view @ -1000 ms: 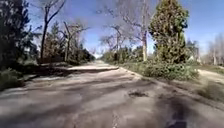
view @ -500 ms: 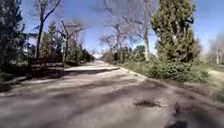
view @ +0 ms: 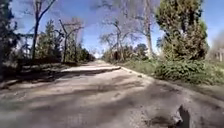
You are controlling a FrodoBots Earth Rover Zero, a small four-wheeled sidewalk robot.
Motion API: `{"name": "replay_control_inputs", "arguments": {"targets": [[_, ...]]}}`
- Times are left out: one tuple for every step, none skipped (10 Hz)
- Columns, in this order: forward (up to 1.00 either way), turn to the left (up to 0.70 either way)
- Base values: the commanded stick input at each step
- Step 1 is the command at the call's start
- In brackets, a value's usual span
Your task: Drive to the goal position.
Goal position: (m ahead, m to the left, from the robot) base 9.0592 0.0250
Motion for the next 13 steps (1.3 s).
{"name": "replay_control_inputs", "arguments": {"targets": [[1.00,0.00],[1.00,0.00],[1.00,0.00],[1.00,0.00],[1.00,-0.40],[1.00,-0.40],[1.00,-0.40],[1.00,-0.40],[1.00,-0.20],[1.00,0.00],[1.00,0.00],[1.00,0.00],[1.00,0.00]]}}
